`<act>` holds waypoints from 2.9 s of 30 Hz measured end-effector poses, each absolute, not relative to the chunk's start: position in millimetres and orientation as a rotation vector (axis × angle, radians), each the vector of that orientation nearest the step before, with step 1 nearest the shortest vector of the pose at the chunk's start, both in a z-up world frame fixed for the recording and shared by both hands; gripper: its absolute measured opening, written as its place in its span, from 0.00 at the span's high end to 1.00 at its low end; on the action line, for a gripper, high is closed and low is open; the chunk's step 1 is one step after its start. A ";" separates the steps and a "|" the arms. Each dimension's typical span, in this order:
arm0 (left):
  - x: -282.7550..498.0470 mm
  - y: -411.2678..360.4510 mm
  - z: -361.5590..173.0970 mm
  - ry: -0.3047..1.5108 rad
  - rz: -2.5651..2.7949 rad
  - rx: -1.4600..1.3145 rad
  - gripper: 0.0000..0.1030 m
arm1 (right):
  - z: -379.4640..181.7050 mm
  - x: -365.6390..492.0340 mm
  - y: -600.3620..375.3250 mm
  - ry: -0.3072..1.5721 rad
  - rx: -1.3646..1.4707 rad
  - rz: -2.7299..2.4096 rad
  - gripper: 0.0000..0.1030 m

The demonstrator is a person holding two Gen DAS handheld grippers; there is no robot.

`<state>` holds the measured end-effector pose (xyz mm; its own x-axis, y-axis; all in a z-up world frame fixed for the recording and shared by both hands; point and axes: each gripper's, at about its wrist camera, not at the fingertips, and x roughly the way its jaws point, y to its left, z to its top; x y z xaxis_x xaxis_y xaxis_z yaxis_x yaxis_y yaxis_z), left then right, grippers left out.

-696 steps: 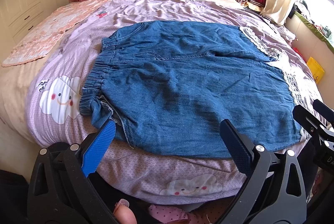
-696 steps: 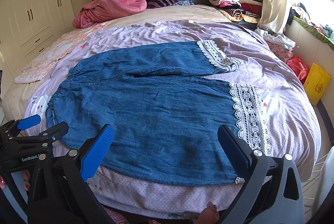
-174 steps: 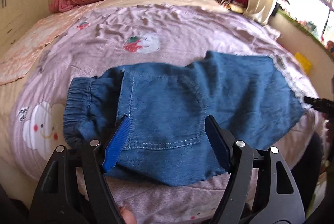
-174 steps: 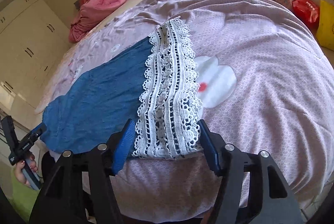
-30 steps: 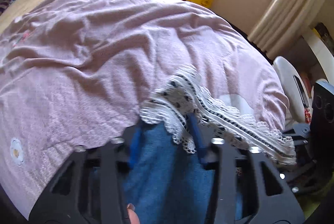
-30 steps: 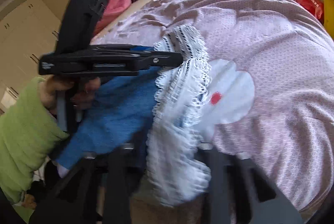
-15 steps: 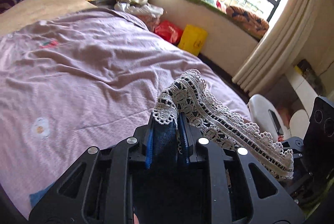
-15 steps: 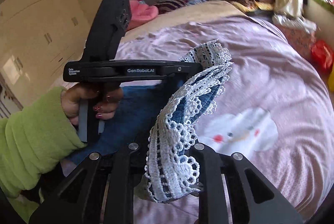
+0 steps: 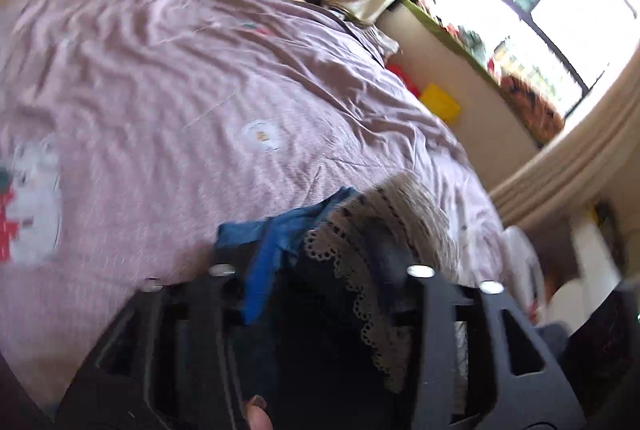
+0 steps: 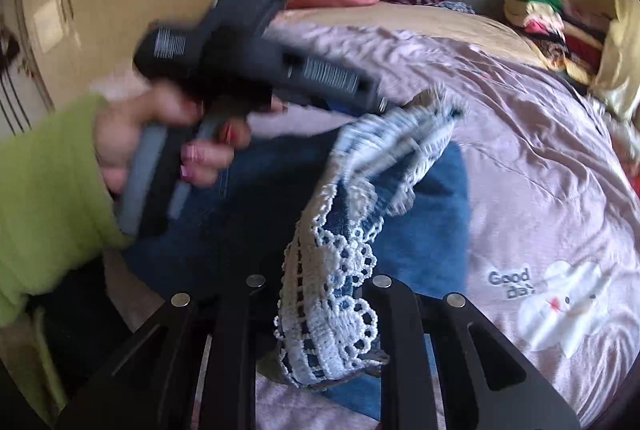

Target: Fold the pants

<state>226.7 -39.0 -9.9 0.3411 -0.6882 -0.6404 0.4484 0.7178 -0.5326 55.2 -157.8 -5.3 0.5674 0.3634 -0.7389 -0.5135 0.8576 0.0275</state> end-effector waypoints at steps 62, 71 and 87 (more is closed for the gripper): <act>128.7 28.6 16.3 0.920 -0.371 -0.263 0.51 | 11.6 126.4 -261.8 0.887 0.159 0.456 0.28; 63.8 10.1 8.5 0.917 -0.337 -0.263 0.46 | 15.3 80.3 -262.0 0.874 0.134 0.485 0.22; 35.0 -9.4 -27.6 1.053 -0.348 -0.348 0.49 | -5.5 36.1 -254.3 0.935 0.093 0.518 0.21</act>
<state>35.0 -9.4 -27.6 0.4512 -0.4384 -0.7773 0.1113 0.8919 -0.4384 36.1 -254.3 -5.5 0.4814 0.4635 -0.7439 -0.3847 0.8744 0.2958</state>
